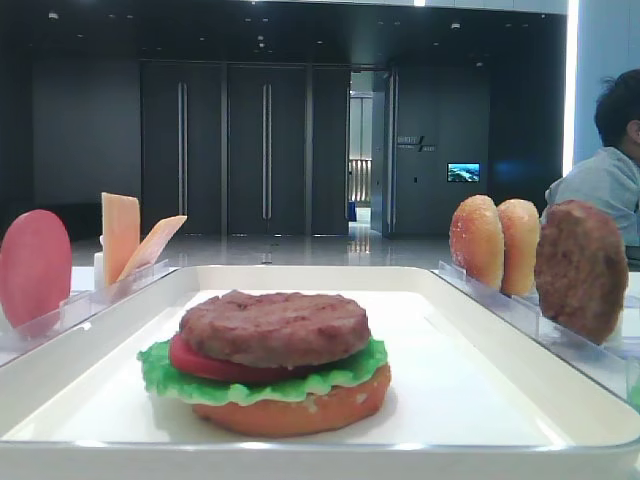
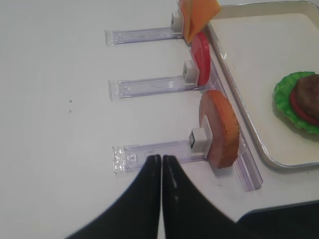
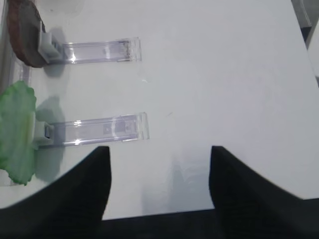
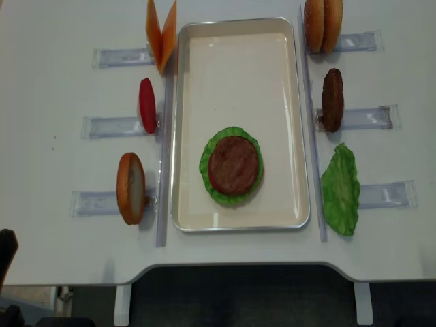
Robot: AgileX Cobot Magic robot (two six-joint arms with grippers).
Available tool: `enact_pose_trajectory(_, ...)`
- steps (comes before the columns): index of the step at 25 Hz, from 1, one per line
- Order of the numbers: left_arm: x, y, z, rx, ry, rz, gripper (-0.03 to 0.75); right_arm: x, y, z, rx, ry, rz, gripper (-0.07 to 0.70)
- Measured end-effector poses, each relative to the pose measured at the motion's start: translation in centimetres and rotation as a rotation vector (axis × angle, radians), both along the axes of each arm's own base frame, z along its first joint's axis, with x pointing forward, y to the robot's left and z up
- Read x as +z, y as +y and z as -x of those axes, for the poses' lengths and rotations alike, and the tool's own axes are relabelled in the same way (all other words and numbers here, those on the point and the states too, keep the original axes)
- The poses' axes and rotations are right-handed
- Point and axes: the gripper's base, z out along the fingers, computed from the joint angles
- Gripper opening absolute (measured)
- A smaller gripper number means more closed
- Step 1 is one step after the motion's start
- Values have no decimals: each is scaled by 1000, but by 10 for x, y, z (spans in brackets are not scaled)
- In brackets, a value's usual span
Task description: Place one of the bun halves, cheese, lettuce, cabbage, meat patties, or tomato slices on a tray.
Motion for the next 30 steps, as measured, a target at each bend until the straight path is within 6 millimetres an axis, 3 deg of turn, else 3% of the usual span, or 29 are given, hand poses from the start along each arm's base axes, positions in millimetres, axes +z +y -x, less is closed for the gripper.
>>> enact_pose_trajectory(16, 0, 0, 0, 0, 0, -1, 0, -36, 4, 52, 12, -291, 34, 420)
enact_pose_trajectory(30, 0, 0, 0, 1, 0, -2, 0, -41, 4, 51, 11, -307, 35, 420)
